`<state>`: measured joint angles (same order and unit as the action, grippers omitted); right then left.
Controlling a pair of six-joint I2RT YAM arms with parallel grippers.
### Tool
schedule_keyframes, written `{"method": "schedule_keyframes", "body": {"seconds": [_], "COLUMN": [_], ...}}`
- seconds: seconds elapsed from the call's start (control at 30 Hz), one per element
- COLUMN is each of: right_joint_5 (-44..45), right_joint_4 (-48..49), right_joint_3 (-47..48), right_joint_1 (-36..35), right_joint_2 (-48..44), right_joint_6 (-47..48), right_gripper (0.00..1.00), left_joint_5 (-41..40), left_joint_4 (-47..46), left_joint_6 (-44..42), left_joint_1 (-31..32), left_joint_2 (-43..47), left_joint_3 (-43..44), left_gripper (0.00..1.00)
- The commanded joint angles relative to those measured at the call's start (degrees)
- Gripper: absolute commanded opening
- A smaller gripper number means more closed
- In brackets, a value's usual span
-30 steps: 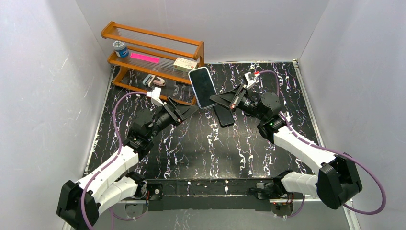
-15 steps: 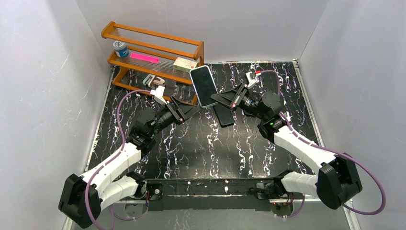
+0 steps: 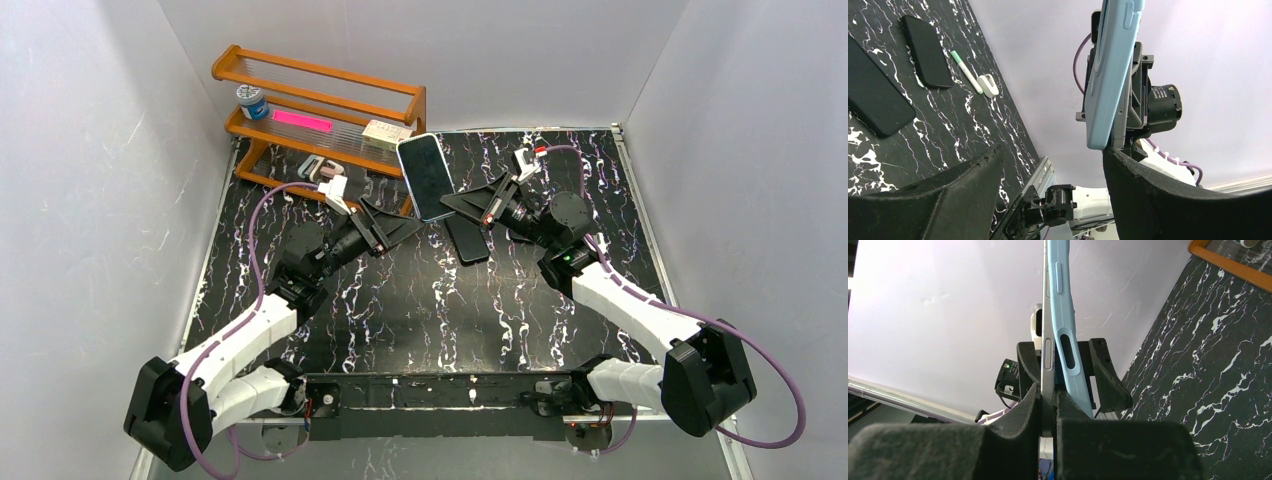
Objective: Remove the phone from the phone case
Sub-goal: Remove the phone case from the phone.
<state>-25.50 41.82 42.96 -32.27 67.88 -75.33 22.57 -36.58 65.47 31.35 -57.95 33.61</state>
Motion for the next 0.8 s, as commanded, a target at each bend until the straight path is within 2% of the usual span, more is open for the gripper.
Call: {"method": "schedule_keyframes", "body": {"seconds": [0.0,0.27,0.53,0.63,0.77], "right_joint_5": [-0.33,-2.64,-5.88,-7.2,-8.51], "right_joint_4": [5.98,5.94,4.16,3.41,2.09], "right_joint_3": [1.49,2.38,2.12,2.45,2.49], "right_joint_1": [-0.32,-0.32,-0.38,-0.38,-0.38], "right_joint_2": [-0.31,0.43,1.19,1.37,1.34], "right_joint_6": [0.02,-0.43,-0.78,-0.41,0.08], "right_gripper": [0.01,0.01,0.01,0.01,0.01], "left_joint_5": [2.13,-1.97,-2.24,-2.83,-4.84], "left_joint_4": [-3.94,-4.64,-8.07,-9.6,-10.7], "left_joint_6": [0.02,1.54,3.43,4.42,4.84], "left_joint_1": [0.37,0.37,0.37,0.37,0.37], "left_joint_2": [-0.38,-1.47,-6.47,-8.08,-9.35], "left_joint_3": [2.84,1.41,6.22,6.88,7.21], "left_gripper": [0.7,0.65,0.54,0.47,0.29]}}
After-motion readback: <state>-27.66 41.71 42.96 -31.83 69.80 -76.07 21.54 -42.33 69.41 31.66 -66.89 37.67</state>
